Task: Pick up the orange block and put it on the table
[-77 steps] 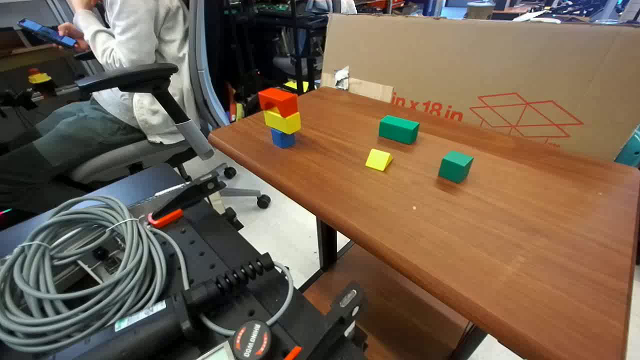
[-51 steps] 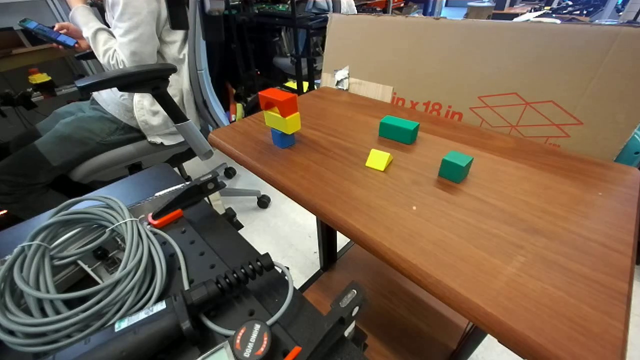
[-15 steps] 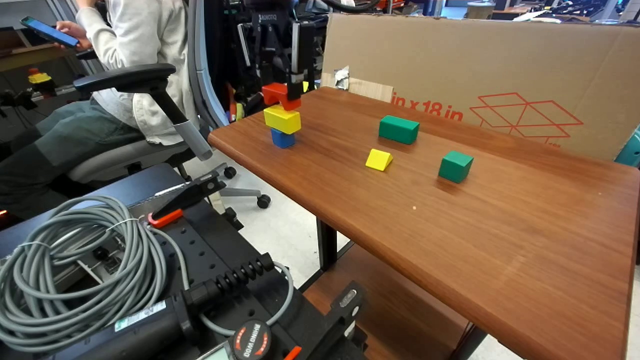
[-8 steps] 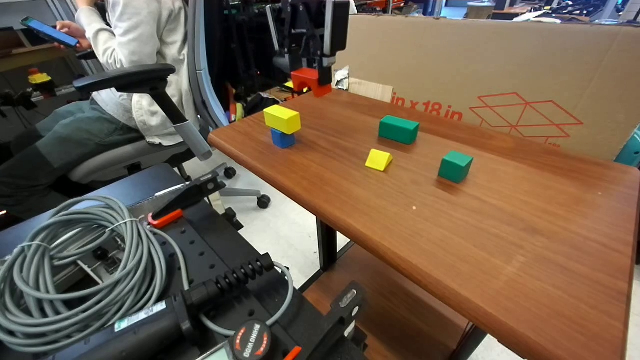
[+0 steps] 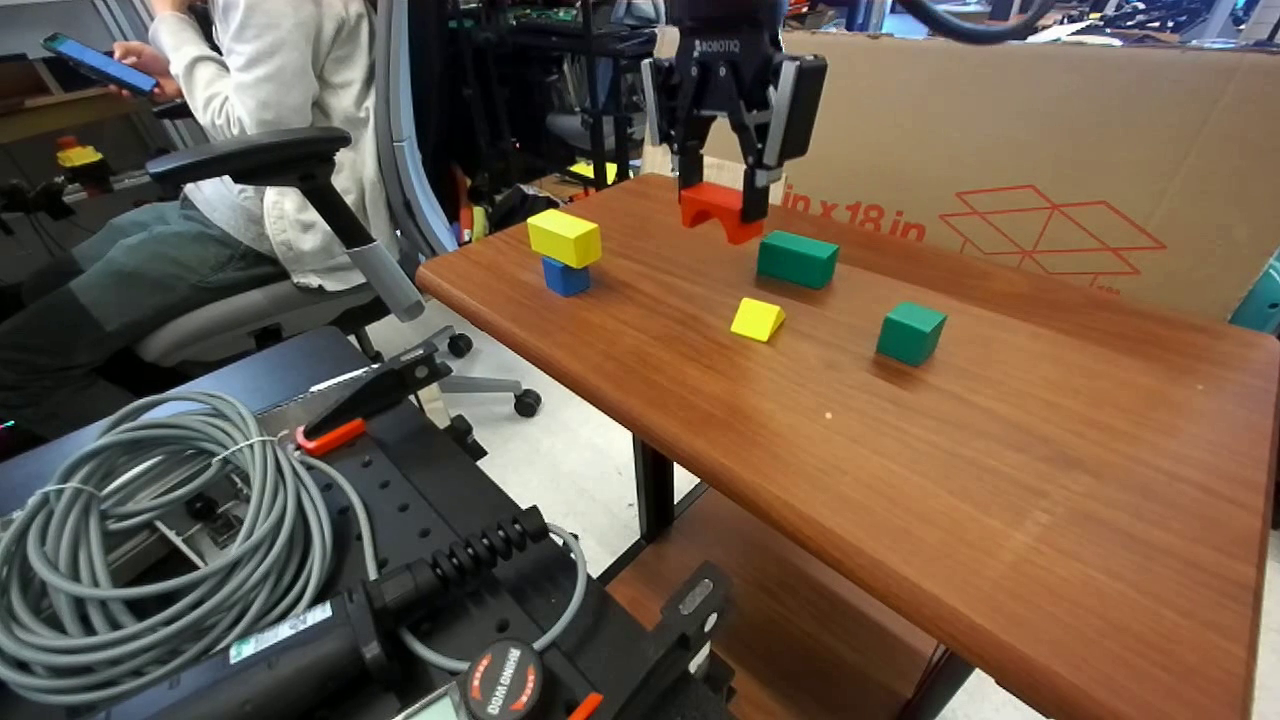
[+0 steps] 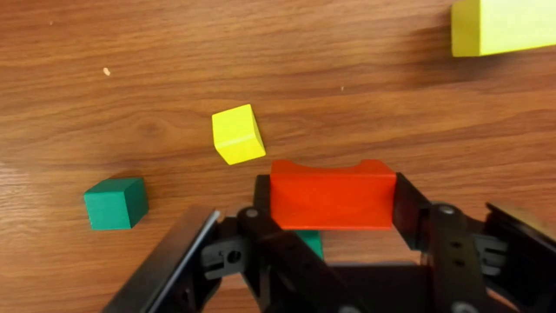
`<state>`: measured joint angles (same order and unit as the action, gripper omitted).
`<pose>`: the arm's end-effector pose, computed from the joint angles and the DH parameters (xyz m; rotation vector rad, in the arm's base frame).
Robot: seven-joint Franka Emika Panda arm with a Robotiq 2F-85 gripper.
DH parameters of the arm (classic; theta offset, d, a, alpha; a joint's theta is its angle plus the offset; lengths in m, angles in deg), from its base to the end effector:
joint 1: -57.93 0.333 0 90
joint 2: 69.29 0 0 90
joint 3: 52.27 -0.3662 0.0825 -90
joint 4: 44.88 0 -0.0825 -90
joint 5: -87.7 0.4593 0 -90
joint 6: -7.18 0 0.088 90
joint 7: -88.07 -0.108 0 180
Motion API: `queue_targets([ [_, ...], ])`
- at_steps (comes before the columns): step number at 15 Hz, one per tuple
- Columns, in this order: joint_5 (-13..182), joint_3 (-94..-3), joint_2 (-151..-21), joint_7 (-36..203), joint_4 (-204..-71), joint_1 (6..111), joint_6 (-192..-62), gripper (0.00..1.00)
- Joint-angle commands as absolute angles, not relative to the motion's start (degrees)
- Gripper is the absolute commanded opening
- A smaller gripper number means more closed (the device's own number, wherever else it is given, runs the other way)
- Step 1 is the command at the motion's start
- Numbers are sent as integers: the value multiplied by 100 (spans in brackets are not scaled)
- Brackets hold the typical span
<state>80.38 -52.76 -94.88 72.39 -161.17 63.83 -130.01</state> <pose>0.6560 0.0723 0.2024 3.0450 -0.0998 -0.0989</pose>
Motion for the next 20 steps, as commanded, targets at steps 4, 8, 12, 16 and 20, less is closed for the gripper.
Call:
queue_targets([
  [4, 8294, -5336, -10404, 7682, -15302, 6296, -12871, 41],
  [8, 8331, -5425, -10591, 7825, -15139, 6398, -12858, 41],
  [12, 8375, -5477, -10657, 7884, -15030, 6445, -12786, 41],
  [16, 8460, -5484, -10514, 7896, -15105, 6434, -12769, 100],
  [20, 8480, -5469, -9961, 7824, -15562, 6456, -12823, 100],
])
